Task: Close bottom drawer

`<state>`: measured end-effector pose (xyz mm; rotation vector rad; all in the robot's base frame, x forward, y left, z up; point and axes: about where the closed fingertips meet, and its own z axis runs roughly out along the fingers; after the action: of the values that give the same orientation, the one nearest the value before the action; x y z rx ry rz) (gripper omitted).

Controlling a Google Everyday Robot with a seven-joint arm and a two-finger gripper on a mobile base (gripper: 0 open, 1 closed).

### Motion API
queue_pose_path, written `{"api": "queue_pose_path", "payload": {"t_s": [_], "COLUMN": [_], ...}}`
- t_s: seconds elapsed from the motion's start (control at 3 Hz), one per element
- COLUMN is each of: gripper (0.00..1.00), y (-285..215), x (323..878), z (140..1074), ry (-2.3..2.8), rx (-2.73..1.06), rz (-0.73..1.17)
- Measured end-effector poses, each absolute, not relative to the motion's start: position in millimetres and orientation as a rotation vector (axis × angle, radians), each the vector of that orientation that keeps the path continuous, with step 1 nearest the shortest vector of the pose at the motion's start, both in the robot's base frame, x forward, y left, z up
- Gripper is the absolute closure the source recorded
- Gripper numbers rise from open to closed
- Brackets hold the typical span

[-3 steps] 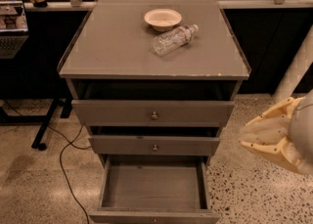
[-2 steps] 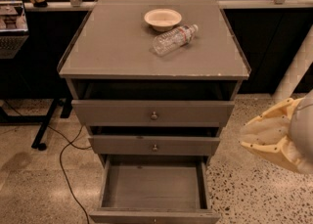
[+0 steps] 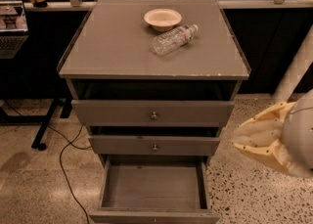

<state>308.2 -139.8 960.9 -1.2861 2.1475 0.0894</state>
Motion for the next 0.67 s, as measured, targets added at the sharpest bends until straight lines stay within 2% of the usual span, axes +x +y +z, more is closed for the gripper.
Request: {"api": "queue_pose_path", "payload": {"t_s": [0.67], "gripper": [1.0], "y": [-143.8], "x": [332.6], "z": [856.0], "ry": [2.213], "rx": [-1.114], "rz": [0.274]}}
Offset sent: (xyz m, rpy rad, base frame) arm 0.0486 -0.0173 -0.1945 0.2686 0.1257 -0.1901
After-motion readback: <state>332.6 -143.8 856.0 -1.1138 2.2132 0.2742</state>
